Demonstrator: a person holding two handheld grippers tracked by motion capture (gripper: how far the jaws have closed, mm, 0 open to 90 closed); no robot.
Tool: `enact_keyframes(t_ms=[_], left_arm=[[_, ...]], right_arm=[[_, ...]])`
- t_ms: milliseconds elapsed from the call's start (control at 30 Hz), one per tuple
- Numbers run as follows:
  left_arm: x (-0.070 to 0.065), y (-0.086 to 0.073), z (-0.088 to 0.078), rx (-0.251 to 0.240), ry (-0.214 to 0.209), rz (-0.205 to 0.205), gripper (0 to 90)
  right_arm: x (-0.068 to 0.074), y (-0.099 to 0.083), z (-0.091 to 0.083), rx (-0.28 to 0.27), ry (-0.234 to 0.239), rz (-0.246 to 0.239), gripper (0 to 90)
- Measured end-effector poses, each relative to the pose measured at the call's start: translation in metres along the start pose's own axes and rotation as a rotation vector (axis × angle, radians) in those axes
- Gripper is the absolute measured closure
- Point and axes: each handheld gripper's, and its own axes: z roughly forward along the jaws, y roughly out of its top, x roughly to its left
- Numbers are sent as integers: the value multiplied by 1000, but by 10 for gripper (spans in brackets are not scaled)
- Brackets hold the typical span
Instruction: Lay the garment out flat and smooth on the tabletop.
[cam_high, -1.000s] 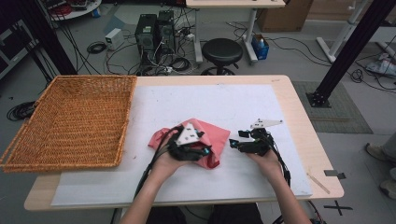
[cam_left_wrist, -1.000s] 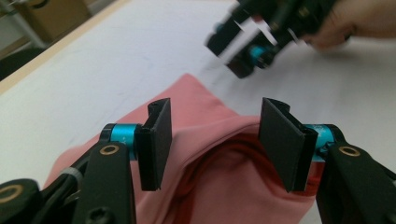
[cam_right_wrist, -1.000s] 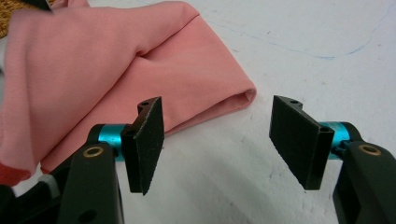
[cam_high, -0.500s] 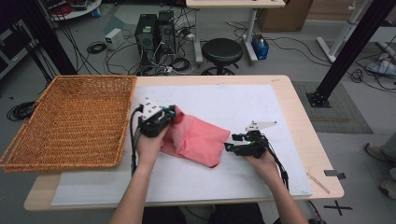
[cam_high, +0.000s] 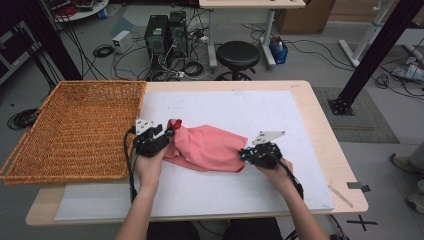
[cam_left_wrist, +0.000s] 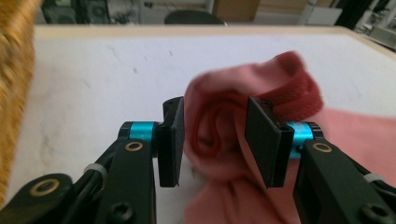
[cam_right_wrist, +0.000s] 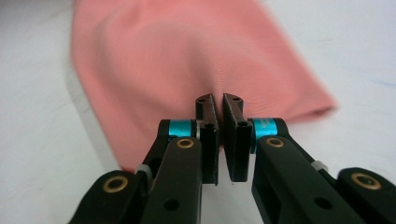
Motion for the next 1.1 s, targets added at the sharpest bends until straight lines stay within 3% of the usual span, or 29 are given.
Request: enact_keyframes(t_ms=[100, 167, 233, 300, 333, 400, 533, 600, 633, 667, 700, 733, 767, 933, 1000, 1100], left_arm=[[-7, -12, 1, 60, -55, 26, 571], [-14, -17, 2, 72, -83, 62, 543], [-21, -19, 0, 69, -123, 90, 514], [-30, -19, -4, 62, -173, 123, 488], [-34, -19, -5, 54, -182, 134, 488], [-39, -19, -8, 61, -203, 147, 457], [-46, -20, -10, 65, -208, 181, 407], [-49, -22, -3, 88, -187, 221, 407], [-49, -22, 4, 115, -184, 232, 425], [-48, -23, 11, 160, -215, 240, 505], [-48, -22, 14, 178, -231, 242, 664], [-49, -21, 15, 173, -239, 245, 750], [-49, -19, 13, 150, -250, 244, 820], [-36, 12, 7, 56, -299, 125, 835], [-31, 29, 12, 35, -279, 115, 835], [-23, 52, 30, 4, -226, 108, 836]], right_arm=[[-20, -1, -19, -6, -65, 38, 860], [-33, -6, -30, 4, -84, 74, 823], [-38, -11, -41, -34, -98, 115, 641], [-36, -19, -51, -93, -72, 122, 537], [-31, -23, -55, -117, -57, 115, 518], [-19, -30, -57, -131, -5, 51, 509], [7, -32, -35, -15, -6, -83, 484], [11, -32, -20, 61, -40, -106, 546], [11, -31, -14, 90, -52, -117, 649], [11, -31, -12, 98, -45, -124, 722], [12, -29, -13, 89, -58, -136, 841], [11, -28, -15, 85, -64, -137, 883], [9, -26, -19, 68, -64, -136, 887], [-9, -7, -45, -41, -50, -79, 893], [-22, 11, -50, -74, -52, -60, 893], [-42, 40, -46, -66, -90, -57, 893]])
